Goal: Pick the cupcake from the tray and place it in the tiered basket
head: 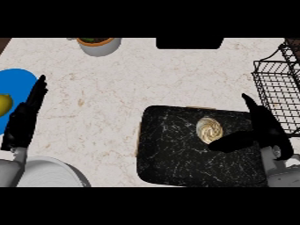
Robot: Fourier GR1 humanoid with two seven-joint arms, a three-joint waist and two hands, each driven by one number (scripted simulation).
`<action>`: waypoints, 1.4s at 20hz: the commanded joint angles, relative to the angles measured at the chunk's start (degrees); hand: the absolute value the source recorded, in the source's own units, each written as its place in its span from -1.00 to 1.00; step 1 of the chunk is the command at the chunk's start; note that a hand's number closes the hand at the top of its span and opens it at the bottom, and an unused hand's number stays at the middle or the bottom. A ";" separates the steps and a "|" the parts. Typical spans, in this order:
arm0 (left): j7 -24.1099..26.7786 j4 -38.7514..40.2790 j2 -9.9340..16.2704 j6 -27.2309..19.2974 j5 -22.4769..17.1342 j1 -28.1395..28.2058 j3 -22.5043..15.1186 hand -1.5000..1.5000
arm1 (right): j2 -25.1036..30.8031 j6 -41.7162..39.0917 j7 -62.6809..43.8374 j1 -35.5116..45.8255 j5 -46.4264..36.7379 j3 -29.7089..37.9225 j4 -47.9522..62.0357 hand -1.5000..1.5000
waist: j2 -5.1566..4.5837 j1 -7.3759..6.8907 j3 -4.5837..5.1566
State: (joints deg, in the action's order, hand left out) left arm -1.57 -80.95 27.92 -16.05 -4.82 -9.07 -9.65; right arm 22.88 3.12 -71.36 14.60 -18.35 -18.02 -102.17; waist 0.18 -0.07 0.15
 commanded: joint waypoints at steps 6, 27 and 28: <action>-3.52 -2.54 -0.32 -0.80 2.27 -0.90 -0.19 0.00 | -2.89 -4.94 -13.85 2.75 -6.82 -1.10 0.98 -1.00 | 0.11 0.25 -0.05; -1.98 -2.48 -2.69 0.82 3.29 1.43 1.32 0.00 | -15.37 -9.21 -11.46 0.56 -15.62 4.17 7.12 -1.00 | -0.05 -0.11 -0.13; -2.50 -1.49 -3.02 0.86 3.85 -0.67 1.25 0.00 | -14.95 -9.70 -9.66 -0.75 -15.44 4.24 7.32 -1.00 | -0.11 0.24 -0.13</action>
State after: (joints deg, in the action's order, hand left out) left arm -2.94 -81.80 25.46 -15.07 -2.01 -9.07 -8.01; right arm 8.52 -3.31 -70.64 13.69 -33.98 -15.33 -95.36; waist 0.12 0.03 0.06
